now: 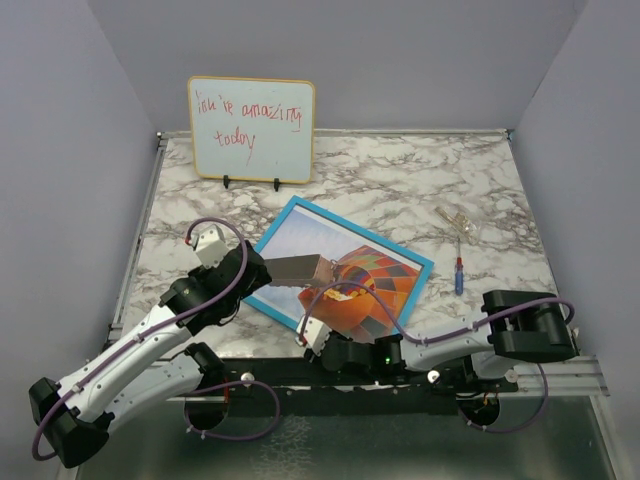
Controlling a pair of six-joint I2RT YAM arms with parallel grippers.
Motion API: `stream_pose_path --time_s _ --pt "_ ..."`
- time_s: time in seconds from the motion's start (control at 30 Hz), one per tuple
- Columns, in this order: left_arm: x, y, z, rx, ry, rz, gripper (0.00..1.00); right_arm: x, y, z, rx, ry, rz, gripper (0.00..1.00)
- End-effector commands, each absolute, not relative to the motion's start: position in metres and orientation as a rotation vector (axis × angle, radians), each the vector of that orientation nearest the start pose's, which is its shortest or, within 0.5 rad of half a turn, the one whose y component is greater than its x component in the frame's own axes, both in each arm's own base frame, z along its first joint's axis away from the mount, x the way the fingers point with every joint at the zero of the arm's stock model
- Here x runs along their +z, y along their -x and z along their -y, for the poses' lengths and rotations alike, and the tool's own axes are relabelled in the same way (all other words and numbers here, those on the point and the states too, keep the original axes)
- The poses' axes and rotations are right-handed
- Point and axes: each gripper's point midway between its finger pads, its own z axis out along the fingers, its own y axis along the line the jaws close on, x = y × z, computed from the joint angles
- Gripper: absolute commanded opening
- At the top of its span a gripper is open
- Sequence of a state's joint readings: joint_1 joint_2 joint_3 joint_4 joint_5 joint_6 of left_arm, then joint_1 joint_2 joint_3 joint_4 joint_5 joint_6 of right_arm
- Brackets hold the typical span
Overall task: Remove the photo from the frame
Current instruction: Turn over the photo frame at the center of the board.
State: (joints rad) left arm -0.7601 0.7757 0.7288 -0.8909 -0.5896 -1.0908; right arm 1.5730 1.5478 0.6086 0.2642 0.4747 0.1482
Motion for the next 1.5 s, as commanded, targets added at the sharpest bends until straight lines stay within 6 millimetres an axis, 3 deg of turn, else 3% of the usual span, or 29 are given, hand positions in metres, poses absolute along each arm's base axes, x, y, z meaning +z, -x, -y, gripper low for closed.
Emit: stream_pose_path --time_s 0.0,0.13,0.43,0.83,1.13,1.47 --pt "0.138 -0.194 0.094 -0.184 0.591 -2.247 0.99 0.029 -0.078 -0.361 0.378 1.222 -1.811 0.37" --pt "0.138 -0.193 0.095 -0.189 0.584 -2.253 0.99 0.026 -0.086 -0.354 0.316 1.172 -1.836 0.32" --pt "0.133 -0.191 0.095 -0.185 0.585 -2.265 0.99 0.027 -0.078 -0.359 0.373 1.188 -1.827 0.29" --pt "0.133 -0.191 0.097 -0.202 0.584 -2.268 0.99 0.021 -0.076 -0.359 0.347 1.224 -1.831 0.18" --pt "0.130 -0.190 0.098 -0.207 0.584 -2.273 0.99 0.022 -0.073 -0.360 0.361 1.258 -1.820 0.22" --pt "0.126 -0.189 0.099 -0.214 0.584 -2.282 0.99 0.009 -0.074 -0.355 0.281 1.305 -1.850 0.27"
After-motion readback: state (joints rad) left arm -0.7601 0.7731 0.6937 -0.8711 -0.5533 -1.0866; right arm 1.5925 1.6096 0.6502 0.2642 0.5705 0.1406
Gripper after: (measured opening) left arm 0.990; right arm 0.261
